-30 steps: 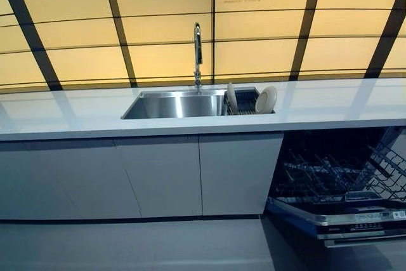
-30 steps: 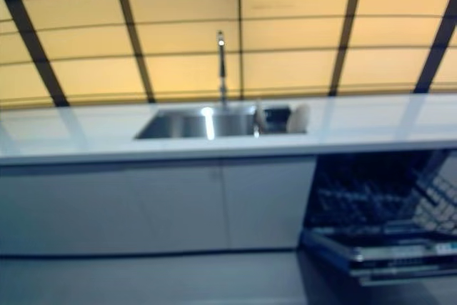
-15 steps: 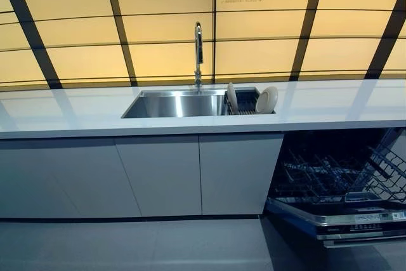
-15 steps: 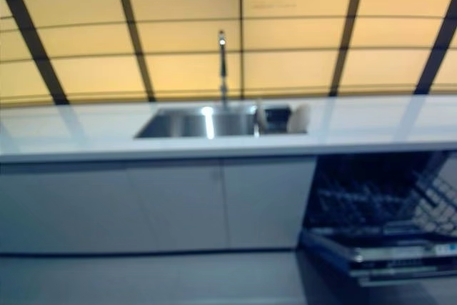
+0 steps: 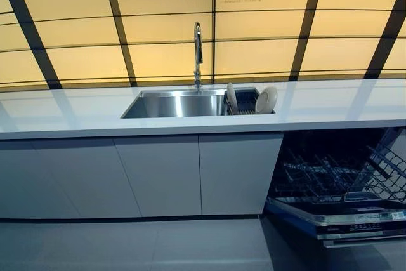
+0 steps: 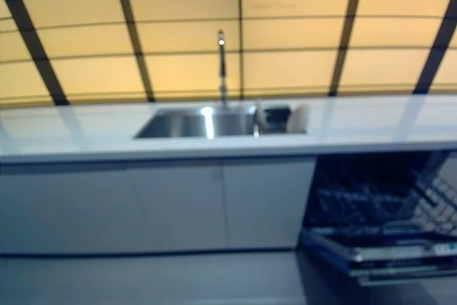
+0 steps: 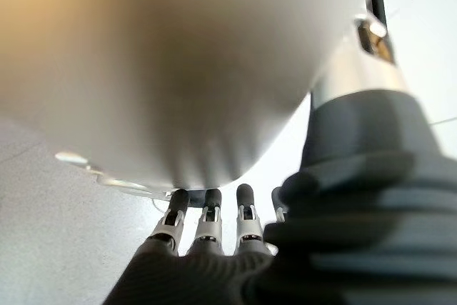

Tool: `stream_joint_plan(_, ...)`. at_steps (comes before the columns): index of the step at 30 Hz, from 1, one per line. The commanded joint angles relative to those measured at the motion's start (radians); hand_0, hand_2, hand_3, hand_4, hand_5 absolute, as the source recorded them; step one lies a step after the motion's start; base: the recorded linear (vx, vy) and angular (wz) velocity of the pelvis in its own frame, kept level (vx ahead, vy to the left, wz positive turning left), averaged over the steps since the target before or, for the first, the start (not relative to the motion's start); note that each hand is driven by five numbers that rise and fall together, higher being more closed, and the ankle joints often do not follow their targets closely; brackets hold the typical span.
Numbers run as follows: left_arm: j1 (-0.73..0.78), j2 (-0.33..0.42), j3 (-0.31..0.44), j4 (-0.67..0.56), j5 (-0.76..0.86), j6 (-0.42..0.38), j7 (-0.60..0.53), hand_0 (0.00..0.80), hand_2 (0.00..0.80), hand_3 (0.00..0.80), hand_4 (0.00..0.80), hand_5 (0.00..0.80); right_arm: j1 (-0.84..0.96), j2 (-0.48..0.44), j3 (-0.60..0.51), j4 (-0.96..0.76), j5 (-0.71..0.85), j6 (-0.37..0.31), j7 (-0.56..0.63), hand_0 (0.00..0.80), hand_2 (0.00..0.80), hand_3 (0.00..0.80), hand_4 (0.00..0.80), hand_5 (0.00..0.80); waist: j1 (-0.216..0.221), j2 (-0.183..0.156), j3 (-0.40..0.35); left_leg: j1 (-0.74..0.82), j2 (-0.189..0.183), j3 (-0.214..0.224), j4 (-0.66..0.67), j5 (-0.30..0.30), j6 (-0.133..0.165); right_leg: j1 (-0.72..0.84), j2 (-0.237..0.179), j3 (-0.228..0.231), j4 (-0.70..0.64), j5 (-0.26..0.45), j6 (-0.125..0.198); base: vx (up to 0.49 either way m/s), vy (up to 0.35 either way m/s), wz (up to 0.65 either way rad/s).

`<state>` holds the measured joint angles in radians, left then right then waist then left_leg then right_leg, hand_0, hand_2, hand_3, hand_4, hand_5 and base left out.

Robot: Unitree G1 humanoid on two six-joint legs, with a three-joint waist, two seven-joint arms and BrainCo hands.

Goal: Take plates into dishwasher

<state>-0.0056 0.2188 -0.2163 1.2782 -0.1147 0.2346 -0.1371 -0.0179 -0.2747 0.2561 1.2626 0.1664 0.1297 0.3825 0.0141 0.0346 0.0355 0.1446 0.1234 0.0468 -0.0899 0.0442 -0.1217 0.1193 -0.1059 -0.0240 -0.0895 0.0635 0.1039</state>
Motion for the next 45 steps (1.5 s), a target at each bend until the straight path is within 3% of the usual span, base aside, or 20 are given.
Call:
stream_joint_plan(1,-0.045,0.021,-0.041,0.026,0.078,0.044,-0.041,0.000,0.000,0.000,0.000,0.000,-0.077,0.011,0.087,-0.093,-0.037,-0.121,0.236,0.000,0.000,0.000,0.000,0.000,0.010,-0.056,0.060,0.013,-0.079,-0.070,0.028,-0.043,0.089,0.033,0.029,-0.046,0.023,-0.029,-0.032,-0.006,-0.067,0.05)
stream_joint_plan(5,-0.014,0.068,-0.049,-0.012,0.091,0.043,-0.055,0.000,0.000,0.000,0.000,0.000,-0.094,-0.072,0.112,-0.416,0.016,-0.043,0.368,0.000,0.000,0.000,0.000,0.000,0.013,-0.069,0.060,0.007,-0.078,-0.081,0.023,-0.038,0.089,0.023,0.029,-0.050,0.034,-0.034,-0.032,-0.016,-0.085,0.07)
stream_joint_plan(6,0.006,0.086,-0.042,-0.030,0.093,0.025,-0.045,0.000,0.000,0.000,0.000,0.000,-0.089,-0.117,0.126,-0.590,0.047,-0.028,0.407,0.000,0.000,0.000,0.000,0.000,0.009,-0.075,0.060,0.005,-0.078,-0.083,0.025,-0.039,0.091,0.014,0.031,-0.044,0.045,-0.039,-0.033,-0.011,-0.082,0.00)
stream_joint_plan(9,0.027,0.107,-0.040,-0.051,0.088,0.011,-0.044,0.000,0.000,0.000,0.000,0.000,-0.092,-0.203,0.132,-0.875,0.141,0.039,0.409,0.000,0.000,0.000,0.000,0.000,-0.001,-0.081,0.062,-0.002,-0.076,-0.081,0.042,-0.046,0.092,0.002,0.034,-0.033,0.065,-0.048,-0.038,0.004,-0.089,0.00)
stream_joint_plan(12,0.039,0.112,-0.030,-0.058,0.051,-0.003,0.007,0.000,0.000,0.000,0.000,0.000,-0.118,-0.268,0.089,-1.083,0.211,0.045,0.404,0.000,0.000,0.000,0.000,0.000,-0.011,-0.089,0.067,-0.023,-0.068,-0.074,0.120,-0.076,0.090,-0.014,0.040,-0.017,0.092,-0.060,-0.053,0.043,-0.093,-0.01)
stream_joint_plan(14,0.045,0.111,0.000,-0.068,0.039,-0.012,0.037,0.000,0.000,0.000,0.000,0.000,-0.146,-0.295,0.054,-1.159,0.221,0.045,0.376,0.000,0.000,0.000,0.000,0.000,-0.011,-0.106,0.080,-0.073,-0.060,-0.069,0.271,-0.097,0.082,-0.023,0.033,-0.012,0.112,-0.064,-0.071,0.063,-0.113,-0.07)
stream_joint_plan(15,0.056,0.110,0.023,-0.088,0.035,-0.020,0.044,0.000,0.000,0.000,0.000,0.000,-0.173,-0.312,0.021,-1.200,0.242,0.049,0.358,0.000,0.000,0.000,0.000,0.000,0.005,-0.117,0.106,-0.193,-0.085,-0.100,0.484,-0.032,0.078,-0.028,0.036,-0.007,0.131,-0.064,-0.095,0.078,-0.126,-0.19)
stream_joint_plan(17,0.064,0.109,0.046,-0.111,0.022,-0.002,0.038,0.000,0.000,0.000,0.000,0.000,-0.195,-0.312,-0.016,-1.221,0.271,0.066,0.348,0.000,0.000,0.000,0.000,0.000,0.022,-0.118,0.131,-0.305,-0.105,-0.098,0.606,0.042,0.077,-0.024,0.044,0.007,0.148,-0.062,-0.113,0.130,-0.065,-0.28)
stream_joint_plan(18,0.067,0.111,0.057,-0.119,0.014,0.019,0.036,0.000,0.000,0.000,0.000,0.000,-0.220,-0.299,-0.036,-1.206,0.271,0.053,0.314,0.000,0.000,0.000,0.000,0.000,0.045,-0.101,0.147,-0.342,-0.134,-0.103,0.555,0.070,0.077,-0.004,0.063,0.029,0.151,-0.068,-0.110,0.235,0.056,-0.18)
stream_joint_plan(19,0.071,0.108,0.058,-0.112,0.008,0.012,0.044,0.000,0.000,0.000,0.000,0.000,-0.252,-0.294,-0.038,-1.183,0.269,0.033,0.288,0.000,0.000,0.000,0.000,0.000,0.062,-0.086,0.156,-0.344,-0.134,-0.094,0.467,0.094,0.069,0.018,0.077,0.042,0.145,-0.077,-0.103,0.301,0.098,-0.17)
stream_joint_plan(20,0.075,0.108,0.056,-0.107,0.001,0.005,0.051,0.000,0.000,0.000,0.000,0.000,-0.280,-0.293,-0.036,-1.170,0.282,0.035,0.271,0.000,0.000,0.000,0.000,0.000,0.071,-0.072,0.155,-0.348,-0.117,-0.087,0.391,0.117,0.062,0.031,0.088,0.045,0.140,-0.083,-0.100,0.430,0.146,-0.39)
stream_joint_plan(21,0.076,0.113,0.054,-0.091,-0.001,-0.009,0.047,0.000,0.000,0.000,0.000,0.000,-0.329,-0.292,-0.033,-1.150,0.306,0.026,0.239,0.000,0.000,0.000,0.000,0.000,0.091,-0.047,0.159,-0.350,-0.080,-0.064,0.222,0.196,0.040,0.071,0.108,0.049,0.126,-0.101,-0.097,0.436,0.143,-0.50)
stream_joint_plan(24,0.082,0.118,0.057,-0.061,-0.004,-0.039,0.037,0.000,0.000,0.000,0.000,0.000,-0.411,-0.333,-0.028,-1.153,0.371,0.055,0.209,0.000,0.000,0.000,0.000,0.000,0.137,-0.044,0.154,-0.409,-0.094,-0.077,0.074,0.295,0.011,0.152,0.122,0.097,0.088,-0.115,-0.099,0.427,0.114,-0.99)
stream_joint_plan(27,0.089,0.115,0.071,-0.048,-0.051,-0.044,0.044,0.000,0.000,0.000,0.000,0.000,-0.489,-0.373,-0.010,-1.132,0.442,0.069,0.220,0.000,0.000,0.000,0.000,0.000,0.161,-0.059,0.138,-0.409,-0.117,-0.078,0.068,0.236,0.034,0.178,0.097,0.123,0.091,-0.149,-0.091,0.354,0.136,0.11)
stream_joint_plan(30,0.077,0.135,0.077,-0.025,-0.039,-0.055,0.046,0.000,0.000,0.000,0.000,0.000,-0.508,-0.358,-0.020,-1.105,0.511,0.072,0.212,0.000,0.000,0.000,0.000,0.000,0.175,-0.079,0.109,-0.392,-0.114,-0.074,0.134,0.160,0.071,0.208,0.032,0.085,0.121,-0.191,-0.058,0.278,0.077,-0.05)
stream_joint_plan(31,0.073,0.146,0.079,-0.028,-0.024,-0.057,0.049,0.000,0.000,0.000,0.000,0.000,-0.505,-0.357,-0.030,-1.101,0.532,0.073,0.207,0.000,0.000,0.000,0.000,0.000,0.183,-0.094,0.092,-0.388,-0.111,-0.057,0.153,0.135,0.083,0.224,-0.001,0.047,0.127,-0.195,-0.035,0.279,0.043,0.32)
stream_joint_plan(35,0.047,0.167,0.065,-0.012,0.021,-0.077,0.034,0.000,0.000,0.000,0.000,0.000,-0.523,-0.360,-0.057,-1.059,0.567,0.072,0.223,0.000,0.000,0.000,0.000,0.000,0.184,-0.115,0.046,-0.361,-0.116,-0.051,0.169,0.109,0.099,0.191,-0.067,-0.020,0.168,-0.131,0.011,0.267,0.080,-0.07)
stream_joint_plan(40,0.025,0.178,0.049,-0.013,0.029,-0.059,0.023,0.000,0.000,0.000,0.000,0.000,-0.562,-0.374,-0.076,-1.037,0.571,0.076,0.229,0.000,0.000,0.000,0.000,0.000,0.192,-0.131,0.008,-0.384,-0.142,-0.063,0.218,0.069,0.119,0.194,-0.104,-0.017,0.194,-0.092,0.023,0.199,0.094,0.08)
stream_joint_plan(42,0.003,0.186,0.032,-0.006,0.059,-0.052,0.011,0.000,0.000,0.000,0.000,0.000,-0.570,-0.387,-0.097,-1.025,0.592,0.062,0.201,0.000,0.000,0.000,0.000,0.000,0.201,-0.146,-0.013,-0.411,-0.170,-0.063,0.261,0.037,0.146,0.185,-0.163,0.000,0.331,0.062,0.035,0.189,0.101,-0.09)
stream_joint_plan(45,-0.003,0.191,0.019,0.019,0.077,-0.068,0.009,0.000,0.000,0.000,0.000,0.000,-0.567,-0.380,-0.109,-1.018,0.623,0.031,0.151,0.000,0.000,0.000,0.000,0.000,0.190,-0.132,-0.011,-0.388,-0.181,-0.085,0.268,0.015,0.165,0.114,-0.171,0.036,0.500,0.157,0.039,0.242,0.159,0.06)
